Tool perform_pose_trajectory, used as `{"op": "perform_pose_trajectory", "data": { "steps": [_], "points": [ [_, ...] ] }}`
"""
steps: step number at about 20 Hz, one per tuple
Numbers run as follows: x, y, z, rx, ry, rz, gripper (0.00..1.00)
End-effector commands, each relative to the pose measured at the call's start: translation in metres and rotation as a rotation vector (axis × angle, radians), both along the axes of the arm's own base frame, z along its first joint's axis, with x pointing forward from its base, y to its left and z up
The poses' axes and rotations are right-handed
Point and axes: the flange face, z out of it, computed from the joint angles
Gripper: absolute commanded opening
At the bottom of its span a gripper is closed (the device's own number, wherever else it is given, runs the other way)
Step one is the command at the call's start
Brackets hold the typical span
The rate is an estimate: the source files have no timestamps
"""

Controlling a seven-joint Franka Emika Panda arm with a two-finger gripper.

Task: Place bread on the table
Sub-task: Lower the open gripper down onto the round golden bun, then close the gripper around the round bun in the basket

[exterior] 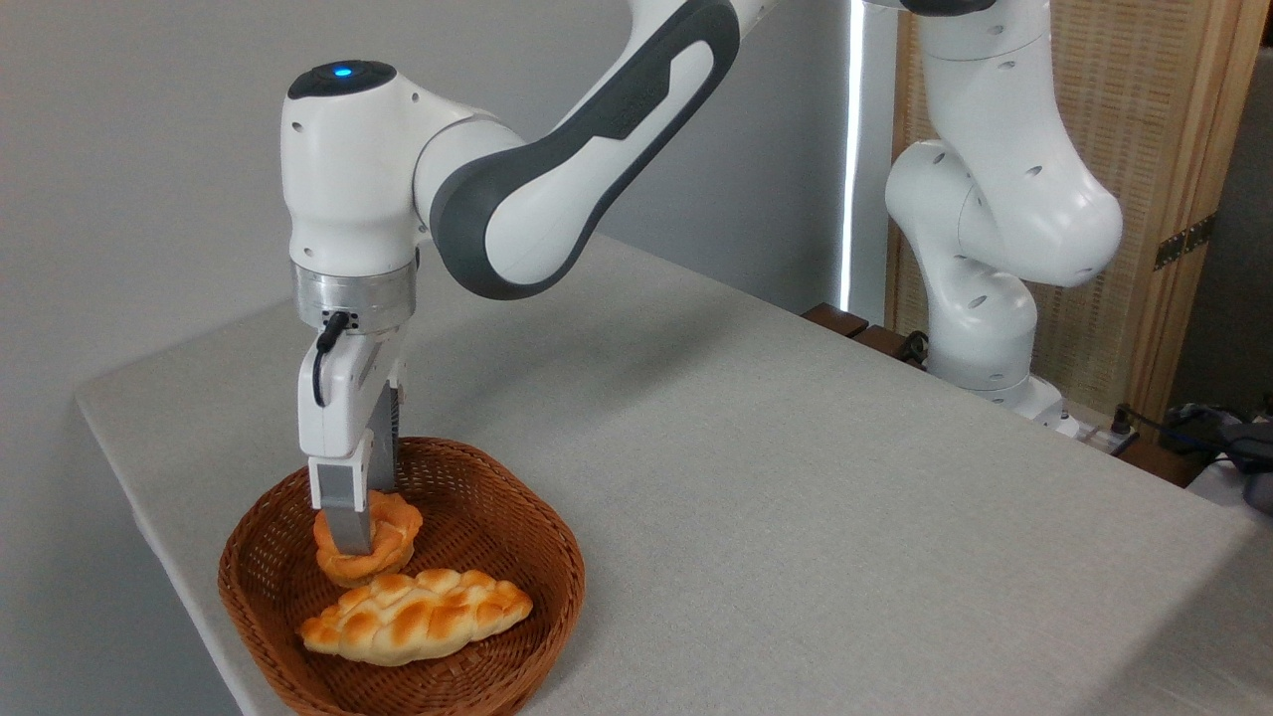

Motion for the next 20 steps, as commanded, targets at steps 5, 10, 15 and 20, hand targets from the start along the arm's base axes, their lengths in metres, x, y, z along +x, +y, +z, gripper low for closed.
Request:
{"op": "perform_pose_trajectory", "data": {
  "steps": [5,10,15,20],
  "points": [
    [0.006,0.016,-0.002,0.006,-0.042,-0.037,1.0],
    [0.008,0.021,-0.011,0.051,-0.038,-0.057,0.9],
    [0.009,0.021,-0.012,0.053,-0.037,-0.062,0.52],
    [0.008,0.021,-0.012,0.053,-0.036,-0.062,0.42]
  ]
}}
